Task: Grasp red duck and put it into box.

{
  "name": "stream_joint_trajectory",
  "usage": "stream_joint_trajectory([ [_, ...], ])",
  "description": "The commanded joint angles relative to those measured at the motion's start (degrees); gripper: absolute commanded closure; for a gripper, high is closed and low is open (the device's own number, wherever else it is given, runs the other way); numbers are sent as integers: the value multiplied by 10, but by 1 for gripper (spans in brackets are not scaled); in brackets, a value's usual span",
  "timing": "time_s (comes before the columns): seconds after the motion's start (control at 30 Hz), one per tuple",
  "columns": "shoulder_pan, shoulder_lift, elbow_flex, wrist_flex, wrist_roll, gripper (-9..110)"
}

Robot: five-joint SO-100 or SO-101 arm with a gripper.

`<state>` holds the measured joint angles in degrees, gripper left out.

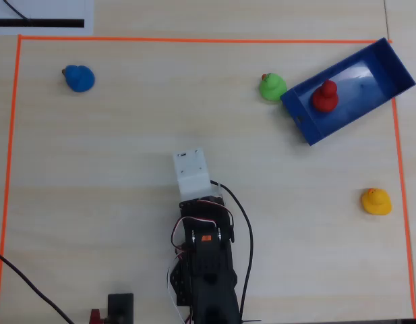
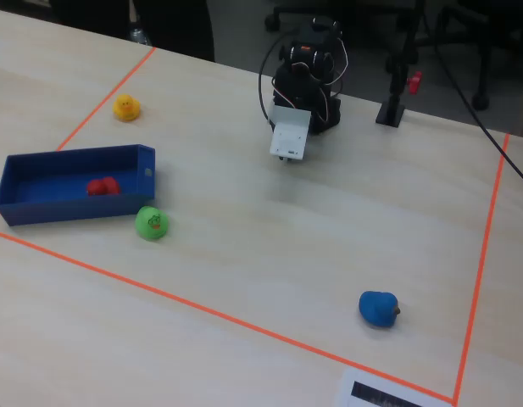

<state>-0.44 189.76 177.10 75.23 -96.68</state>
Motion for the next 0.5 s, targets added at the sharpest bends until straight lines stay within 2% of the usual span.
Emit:
stream_joint_trajectory([
  [0.0, 4, 0, 11, 12, -2, 101],
  [0.47, 7, 0, 11, 19, 50, 97],
])
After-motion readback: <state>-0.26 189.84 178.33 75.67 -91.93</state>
